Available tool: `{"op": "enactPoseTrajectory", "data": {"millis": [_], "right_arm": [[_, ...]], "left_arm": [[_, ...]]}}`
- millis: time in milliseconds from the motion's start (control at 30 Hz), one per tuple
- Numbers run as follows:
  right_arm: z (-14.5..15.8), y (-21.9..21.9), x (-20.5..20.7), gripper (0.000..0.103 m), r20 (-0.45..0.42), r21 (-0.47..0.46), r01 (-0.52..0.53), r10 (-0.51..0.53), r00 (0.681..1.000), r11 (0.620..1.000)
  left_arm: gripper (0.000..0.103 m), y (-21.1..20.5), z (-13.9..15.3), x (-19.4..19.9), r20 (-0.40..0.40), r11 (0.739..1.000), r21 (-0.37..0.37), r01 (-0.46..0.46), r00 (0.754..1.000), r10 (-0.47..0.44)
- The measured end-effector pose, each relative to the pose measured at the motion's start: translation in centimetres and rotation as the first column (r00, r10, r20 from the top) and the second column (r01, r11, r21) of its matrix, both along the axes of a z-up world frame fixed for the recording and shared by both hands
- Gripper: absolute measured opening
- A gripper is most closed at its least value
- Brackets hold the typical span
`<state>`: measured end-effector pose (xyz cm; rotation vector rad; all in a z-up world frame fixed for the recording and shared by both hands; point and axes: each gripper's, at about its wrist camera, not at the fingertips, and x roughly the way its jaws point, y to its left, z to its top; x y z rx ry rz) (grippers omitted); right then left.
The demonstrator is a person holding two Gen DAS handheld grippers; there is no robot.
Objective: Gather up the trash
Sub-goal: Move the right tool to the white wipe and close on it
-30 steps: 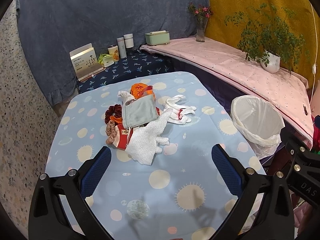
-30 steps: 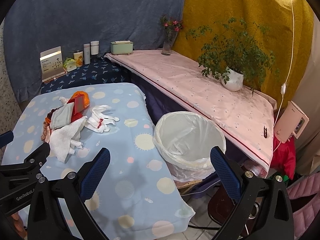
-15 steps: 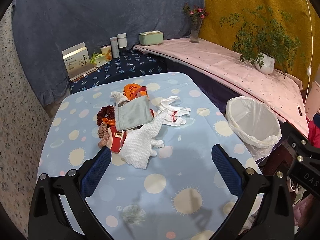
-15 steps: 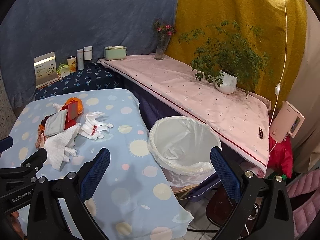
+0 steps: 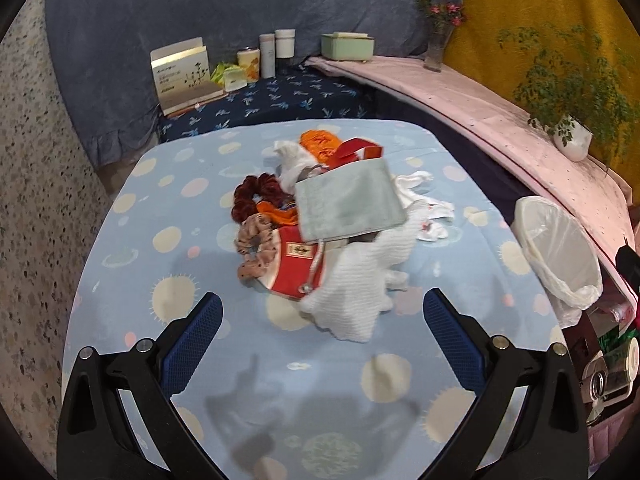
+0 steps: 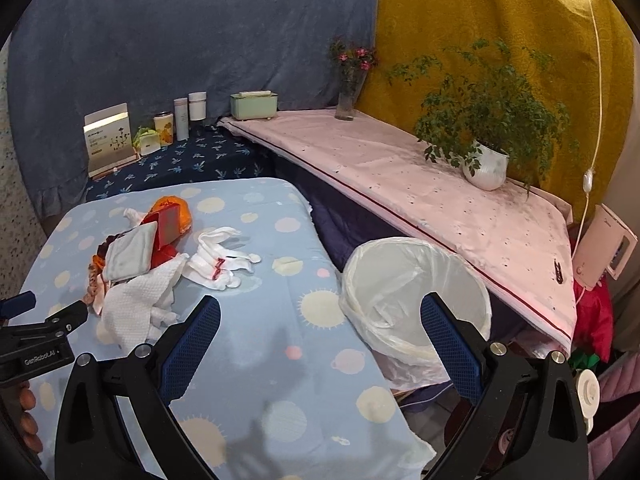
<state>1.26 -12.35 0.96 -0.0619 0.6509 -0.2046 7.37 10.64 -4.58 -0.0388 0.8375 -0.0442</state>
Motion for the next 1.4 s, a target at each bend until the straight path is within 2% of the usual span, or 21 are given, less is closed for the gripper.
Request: {"op": "enactPoseTrajectory", "data": {"millis": [267,533,700,767,833,900,967,1033,1133,1300,1367,1400], "right_arm": [[-1.2,3.8,3.0,0.096,-0.019,0.027,-0.101,0.102,0.995,0.995],[-3.3,7.3,5.8,0.096,-0.062,0.07,-0.171,0.175,0.983,0.983],[-4.6,9.7,6.9,0.096,-0.084,0.076,-0.216,0.222,0.971,0.973],[-5.1,10.5,7.3,0.096,-0.097,0.077,-0.228,0.235,0.967,0.971],[-5.7,11.3,7.6,0.096,-0.114,0.08,-0.24,0.248,0.962,0.968],[-6.3,12.1,7.9,0.094,-0.133,0.09,-0.258,0.268,0.954,0.962],[-7.1,12.7,8.2,0.088,-0.153,0.105,-0.277,0.291,0.944,0.955],[-7.9,13.5,8.5,0.083,-0.171,0.121,-0.294,0.312,0.935,0.948],[-8.8,14.3,8.8,0.076,-0.191,0.146,-0.312,0.336,0.922,0.939],[-10.2,15.5,9.5,0.058,-0.214,0.179,-0.331,0.365,0.906,0.926],[-10.6,15.8,9.7,0.042,-0.225,0.188,-0.341,0.379,0.898,0.921],[-10.8,16.0,9.8,0.038,-0.23,0.196,-0.345,0.385,0.894,0.918]], "left_arm": [[0.095,3.8,-2.3,2.5,-0.025,1.0,0.002,-0.025,0.999,0.025],[0.086,6.4,-4.4,5.1,-0.07,0.999,-0.031,-0.032,0.997,0.03],[0.071,7.2,-5.6,6.8,-0.105,0.998,-0.061,-0.021,0.994,0.015],[0.061,7.2,-6.0,7.3,-0.117,0.998,-0.068,-0.014,0.993,0.006],[0.055,7.1,-6.3,7.6,-0.13,0.997,-0.08,0.0,0.992,-0.011],[0.043,6.9,-6.7,7.8,-0.144,0.994,-0.105,0.024,0.989,-0.039],[0.026,6.7,-7.1,7.8,-0.16,0.992,-0.12,0.04,0.985,-0.059],[0.016,6.7,-7.3,7.8,-0.163,0.991,-0.123,0.043,0.985,-0.063],[0.009,6.9,-7.2,7.6,-0.153,0.991,-0.129,0.042,0.986,-0.062],[0.006,7.4,-6.7,7.4,-0.141,0.991,-0.131,0.038,0.988,-0.057],[0.006,7.7,-6.5,7.2,-0.139,0.99,-0.136,0.034,0.989,-0.053],[0.005,7.7,-6.4,7.1,-0.138,0.99,-0.135,0.031,0.989,-0.049]]}}
